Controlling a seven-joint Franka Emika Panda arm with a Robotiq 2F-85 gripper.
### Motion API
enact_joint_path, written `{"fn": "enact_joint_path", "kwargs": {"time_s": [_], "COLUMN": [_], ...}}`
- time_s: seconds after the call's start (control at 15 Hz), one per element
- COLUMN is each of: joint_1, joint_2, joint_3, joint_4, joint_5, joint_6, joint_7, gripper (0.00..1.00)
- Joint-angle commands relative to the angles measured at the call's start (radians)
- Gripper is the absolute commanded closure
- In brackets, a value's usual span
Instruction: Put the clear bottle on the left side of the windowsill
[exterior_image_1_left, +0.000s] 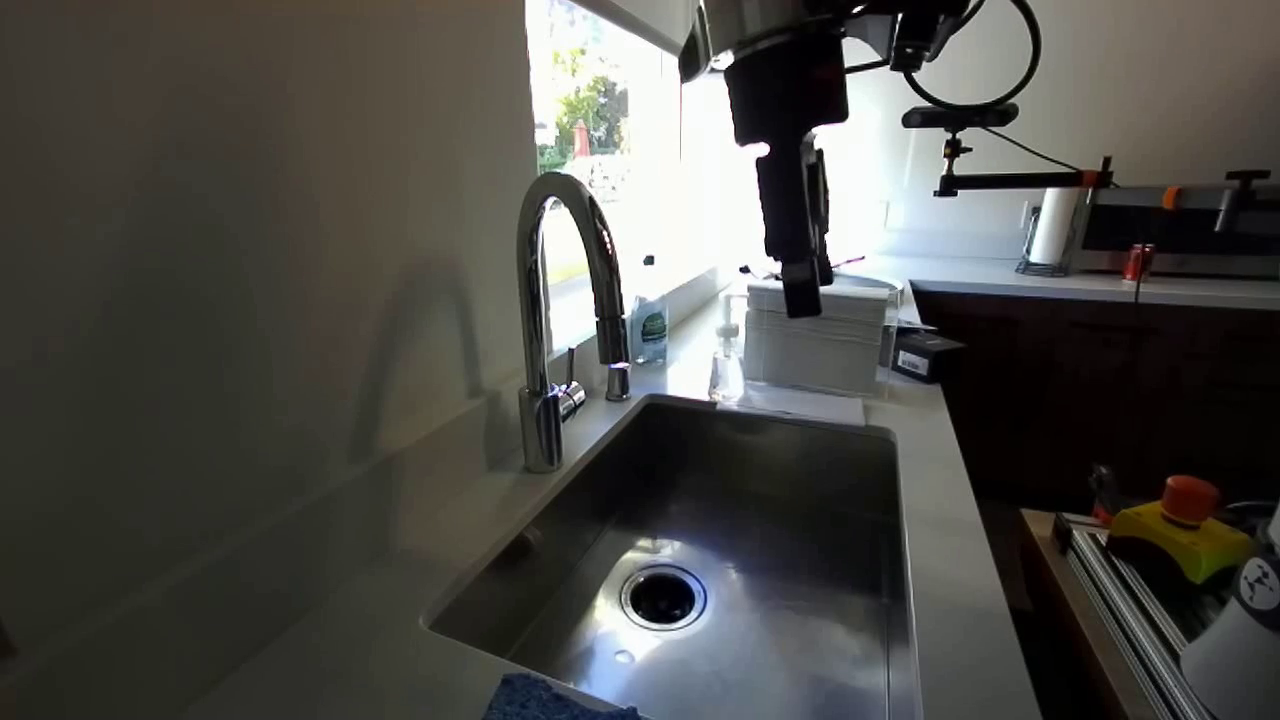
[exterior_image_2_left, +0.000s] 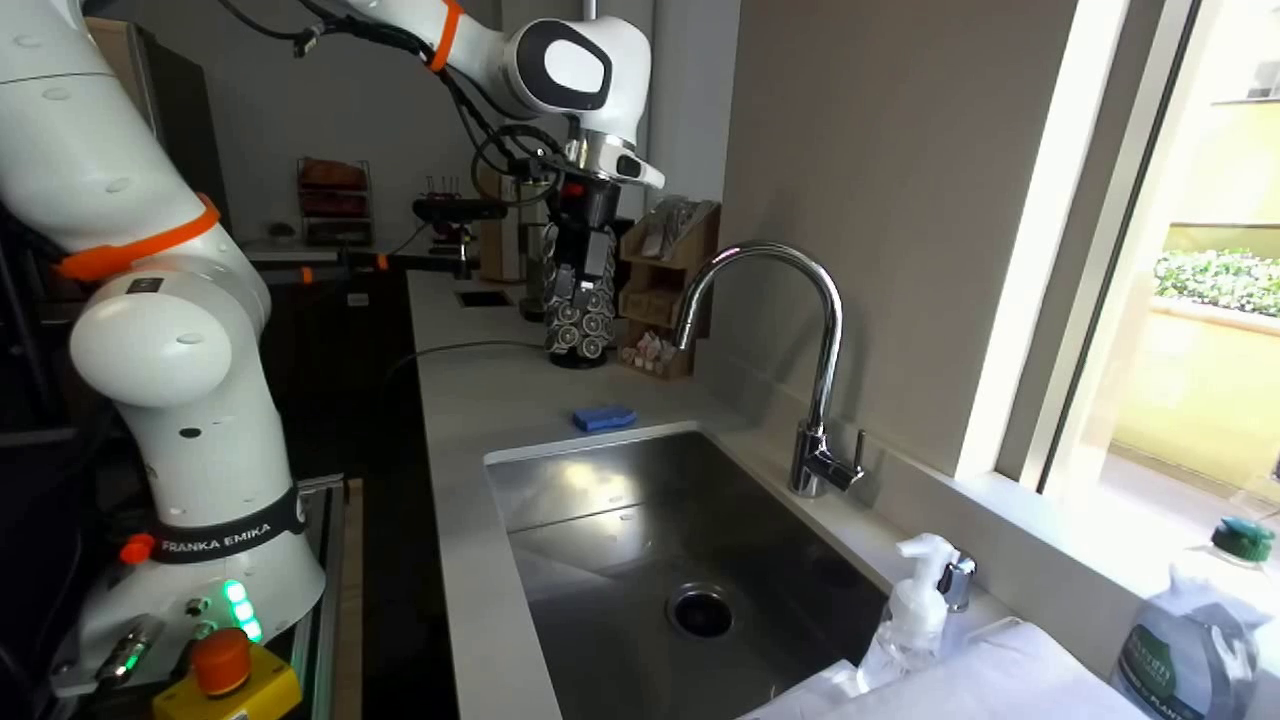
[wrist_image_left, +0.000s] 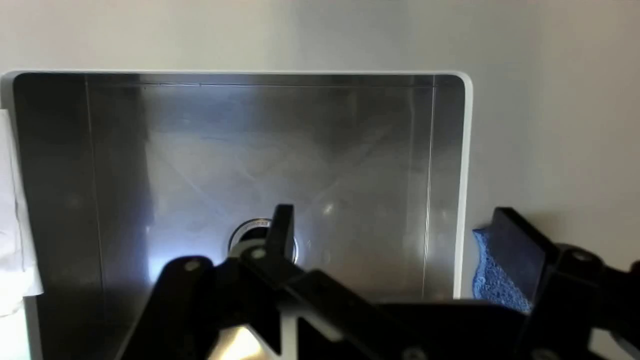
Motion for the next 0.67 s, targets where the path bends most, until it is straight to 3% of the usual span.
{"fn": "enact_joint_path", "kwargs": {"time_s": [0.0,0.33,0.6], "joint_1": [-0.026,-0.143,-0.232], "joint_2": [-0.024,-0.096,-0.134], "joint_3": [-0.033,-0.137,-0.215], "joint_4": [-0.029,-0.104,-0.185], "joint_5": [-0.020,-0.095,-0.160], "joint_6": [0.009,0.089,0.319], "joint_7": [0.039,0.081,0.076], "gripper": [0.00,0.00,0.00]}}
